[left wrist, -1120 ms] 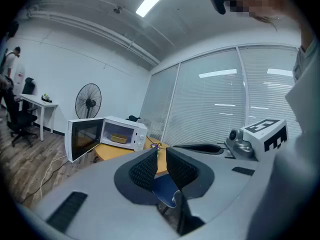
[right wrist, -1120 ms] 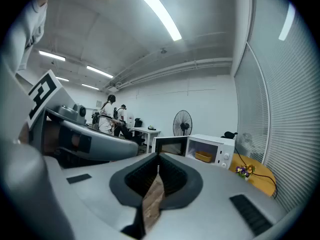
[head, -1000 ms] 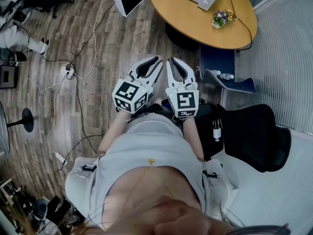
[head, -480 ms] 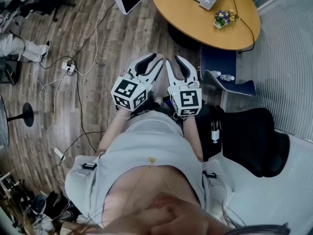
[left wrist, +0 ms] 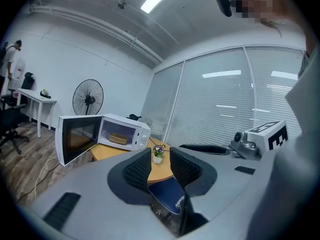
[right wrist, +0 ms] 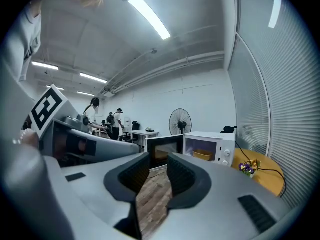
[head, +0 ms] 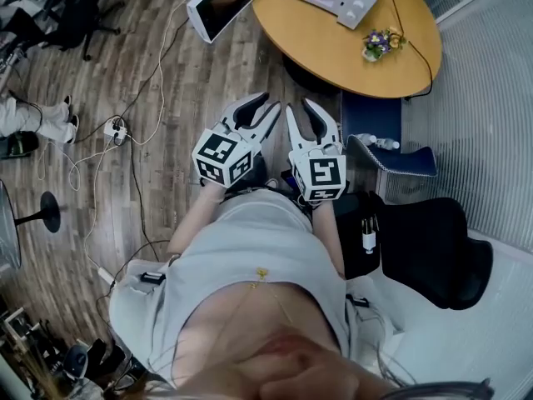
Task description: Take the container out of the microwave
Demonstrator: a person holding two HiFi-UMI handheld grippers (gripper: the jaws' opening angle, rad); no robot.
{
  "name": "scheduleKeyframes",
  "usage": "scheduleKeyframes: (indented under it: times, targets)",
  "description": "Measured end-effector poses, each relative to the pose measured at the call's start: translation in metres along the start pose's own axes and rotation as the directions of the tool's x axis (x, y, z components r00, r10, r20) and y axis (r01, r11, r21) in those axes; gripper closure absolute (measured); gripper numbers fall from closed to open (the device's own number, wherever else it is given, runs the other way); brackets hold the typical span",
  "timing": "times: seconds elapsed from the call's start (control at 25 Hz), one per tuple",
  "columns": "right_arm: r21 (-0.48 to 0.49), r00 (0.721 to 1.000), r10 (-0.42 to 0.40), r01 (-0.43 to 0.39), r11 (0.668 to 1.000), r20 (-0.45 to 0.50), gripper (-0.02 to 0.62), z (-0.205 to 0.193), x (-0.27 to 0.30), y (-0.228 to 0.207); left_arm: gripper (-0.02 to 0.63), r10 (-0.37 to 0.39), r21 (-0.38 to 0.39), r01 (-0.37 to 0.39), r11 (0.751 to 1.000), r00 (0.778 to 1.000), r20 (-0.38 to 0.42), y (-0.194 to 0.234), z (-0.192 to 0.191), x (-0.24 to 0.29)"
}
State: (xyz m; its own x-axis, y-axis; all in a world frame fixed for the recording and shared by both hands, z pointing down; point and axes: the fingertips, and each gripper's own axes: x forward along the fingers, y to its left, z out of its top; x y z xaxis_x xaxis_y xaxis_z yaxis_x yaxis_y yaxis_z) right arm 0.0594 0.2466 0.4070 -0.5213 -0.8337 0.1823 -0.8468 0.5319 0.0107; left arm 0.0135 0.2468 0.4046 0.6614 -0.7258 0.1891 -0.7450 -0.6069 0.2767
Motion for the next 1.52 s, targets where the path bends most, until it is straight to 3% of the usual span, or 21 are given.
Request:
scheduleKeyframes:
  times: [0.64, 1.52]
  targets:
    - [0.0, 1.0, -0.022, 0.022, 1.0, -0.015, 0.48, 0.014, 0.086, -0.044, 0.488, -0.045, -0.011, 0.045, 0.999, 0.998, -0.036, 0.067, 0.026, 0.071]
    - [0.033, 0.996, -0.09, 0.09, 0.995, -0.013, 0.479, 0.02, 0.152, -0.058, 0.488, -0.103, -0.016, 0.102, 0.995, 0.994, -0.048, 0.127, 0.042, 0.1]
